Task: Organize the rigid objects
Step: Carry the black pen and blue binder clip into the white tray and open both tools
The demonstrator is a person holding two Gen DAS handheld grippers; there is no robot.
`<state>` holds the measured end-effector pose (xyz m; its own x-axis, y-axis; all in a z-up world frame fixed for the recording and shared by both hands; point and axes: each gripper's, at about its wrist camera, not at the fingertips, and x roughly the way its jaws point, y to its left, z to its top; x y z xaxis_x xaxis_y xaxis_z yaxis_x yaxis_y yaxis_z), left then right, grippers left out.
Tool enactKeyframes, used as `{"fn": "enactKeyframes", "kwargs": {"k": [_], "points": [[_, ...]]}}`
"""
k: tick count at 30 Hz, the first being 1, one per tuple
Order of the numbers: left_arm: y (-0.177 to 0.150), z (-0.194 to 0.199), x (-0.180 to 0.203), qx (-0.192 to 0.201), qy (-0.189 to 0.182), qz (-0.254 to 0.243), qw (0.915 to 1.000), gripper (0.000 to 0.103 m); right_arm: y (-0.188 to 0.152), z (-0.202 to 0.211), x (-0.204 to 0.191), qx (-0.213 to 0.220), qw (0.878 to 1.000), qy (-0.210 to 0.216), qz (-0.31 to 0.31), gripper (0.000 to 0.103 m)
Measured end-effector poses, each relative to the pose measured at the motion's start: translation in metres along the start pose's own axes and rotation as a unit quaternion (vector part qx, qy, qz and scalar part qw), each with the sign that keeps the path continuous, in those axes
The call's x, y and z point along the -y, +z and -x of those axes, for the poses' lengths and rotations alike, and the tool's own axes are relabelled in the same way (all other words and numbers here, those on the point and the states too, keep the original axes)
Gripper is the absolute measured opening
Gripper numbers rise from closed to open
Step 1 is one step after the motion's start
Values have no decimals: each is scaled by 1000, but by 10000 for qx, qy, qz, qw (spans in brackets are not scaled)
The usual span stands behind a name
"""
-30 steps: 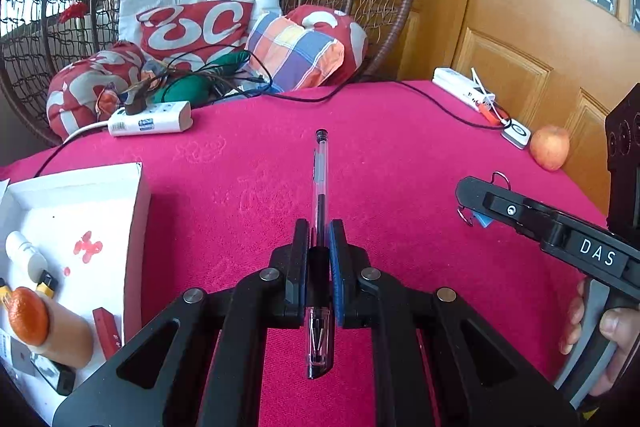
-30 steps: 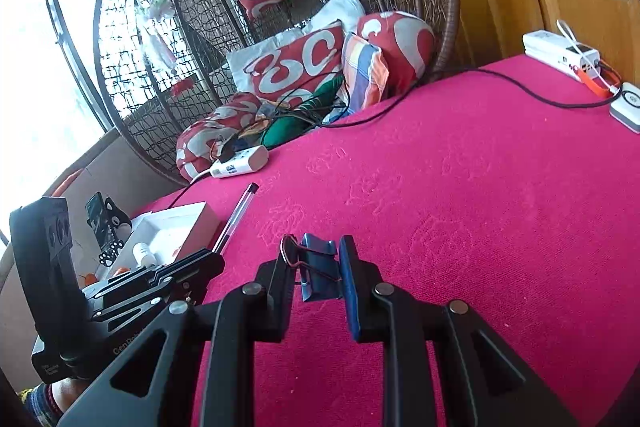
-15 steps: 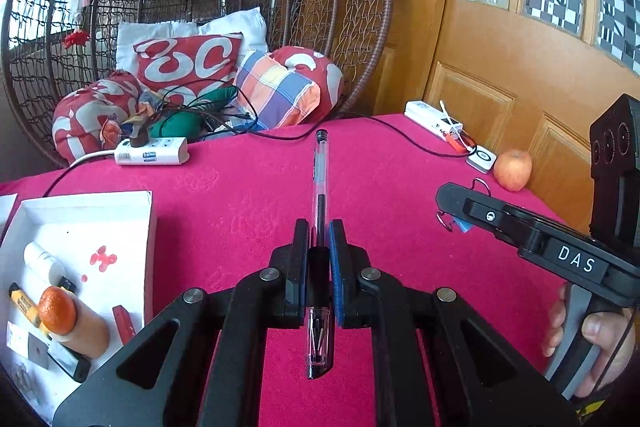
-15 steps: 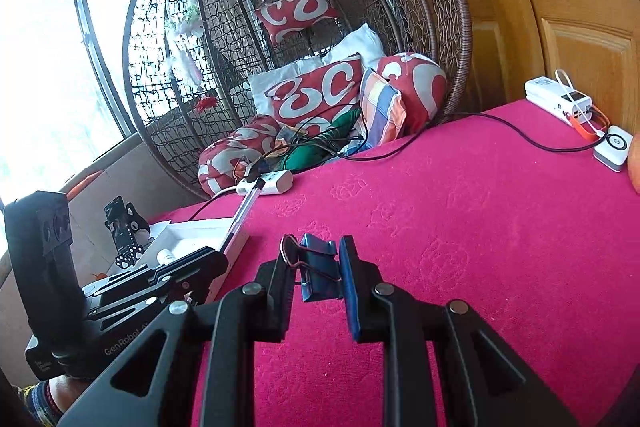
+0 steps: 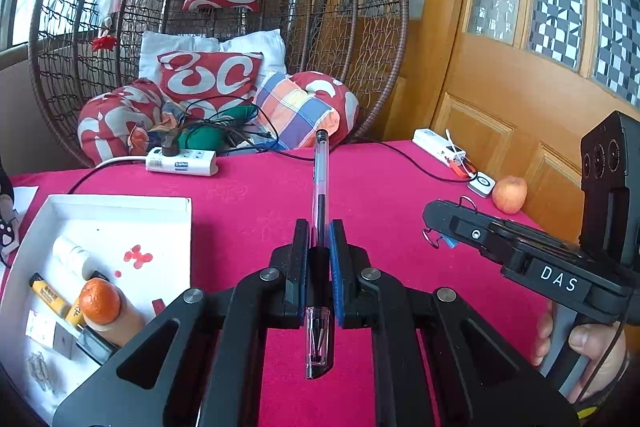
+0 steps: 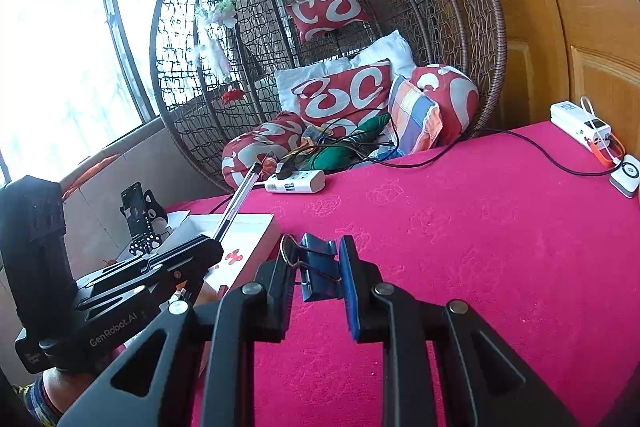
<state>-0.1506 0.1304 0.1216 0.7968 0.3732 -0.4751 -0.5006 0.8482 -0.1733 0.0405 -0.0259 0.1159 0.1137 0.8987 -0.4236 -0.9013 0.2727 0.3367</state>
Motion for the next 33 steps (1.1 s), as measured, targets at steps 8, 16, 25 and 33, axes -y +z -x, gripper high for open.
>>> {"fn": "enactKeyframes", "kwargs": {"k": [8, 16, 25, 33], "points": [[-4, 11, -18, 68, 47, 161, 9998, 9, -1, -5, -19, -100, 9998, 77, 161, 20], [-6, 24, -36, 177, 92, 309, 9993, 9, -2, -11, -37, -191, 9992, 124, 326, 20], [-8, 35, -59, 272, 146, 502, 9983, 9, -3, -21, -56, -327, 9981, 179, 488, 20], [-14, 46, -84, 339, 297, 678, 9967, 9, -2, -34, -78, -442, 9963, 244, 693, 20]]}}
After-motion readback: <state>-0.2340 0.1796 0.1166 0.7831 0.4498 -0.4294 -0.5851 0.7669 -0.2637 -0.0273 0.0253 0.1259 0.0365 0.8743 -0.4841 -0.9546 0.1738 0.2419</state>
